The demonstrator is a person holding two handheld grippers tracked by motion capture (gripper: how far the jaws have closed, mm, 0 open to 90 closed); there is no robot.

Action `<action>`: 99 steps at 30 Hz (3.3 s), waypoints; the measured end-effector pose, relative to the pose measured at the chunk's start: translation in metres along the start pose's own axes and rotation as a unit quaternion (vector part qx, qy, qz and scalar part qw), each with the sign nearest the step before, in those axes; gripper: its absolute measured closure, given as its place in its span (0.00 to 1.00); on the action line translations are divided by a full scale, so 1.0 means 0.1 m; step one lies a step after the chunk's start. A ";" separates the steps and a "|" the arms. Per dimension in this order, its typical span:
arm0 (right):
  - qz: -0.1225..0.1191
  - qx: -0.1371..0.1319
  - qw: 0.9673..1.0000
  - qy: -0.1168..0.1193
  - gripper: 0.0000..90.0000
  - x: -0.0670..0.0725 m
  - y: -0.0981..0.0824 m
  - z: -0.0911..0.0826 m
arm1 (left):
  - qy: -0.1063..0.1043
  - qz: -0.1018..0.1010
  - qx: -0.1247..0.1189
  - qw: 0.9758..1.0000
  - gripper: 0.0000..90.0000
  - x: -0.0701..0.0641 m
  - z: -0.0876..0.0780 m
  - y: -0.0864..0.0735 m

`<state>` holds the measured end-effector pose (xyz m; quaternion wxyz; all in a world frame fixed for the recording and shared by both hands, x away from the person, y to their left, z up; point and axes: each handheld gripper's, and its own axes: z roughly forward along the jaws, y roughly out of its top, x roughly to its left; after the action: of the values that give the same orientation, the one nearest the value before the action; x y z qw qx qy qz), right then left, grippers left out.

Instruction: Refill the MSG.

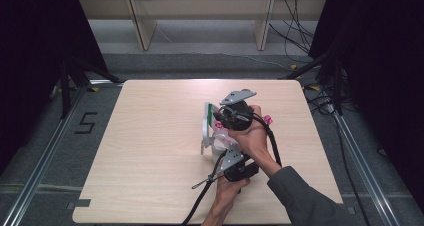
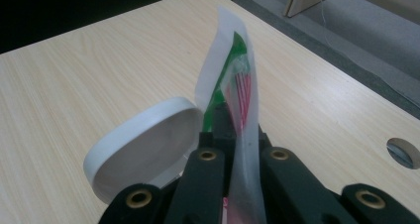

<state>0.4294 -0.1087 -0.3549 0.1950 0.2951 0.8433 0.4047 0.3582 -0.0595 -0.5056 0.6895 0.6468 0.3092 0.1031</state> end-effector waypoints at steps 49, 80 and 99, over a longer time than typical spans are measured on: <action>0.017 0.007 1.000 0.004 1.00 0.03 0.00 -0.01 | -0.009 0.002 -0.011 1.000 0.80 0.00 0.00 0.00; -0.005 -0.001 1.000 0.007 1.00 0.05 0.07 -0.01 | -0.001 -0.003 -0.009 1.000 0.80 0.03 -0.04 0.03; -0.002 0.003 1.000 -0.001 1.00 0.07 0.03 0.03 | -0.007 0.002 -0.018 1.000 0.80 0.02 -0.01 0.01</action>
<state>0.4269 -0.1004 -0.3548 0.1954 0.2945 0.8450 0.4013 0.3597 -0.0574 -0.5056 0.7028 0.6358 0.3011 0.1055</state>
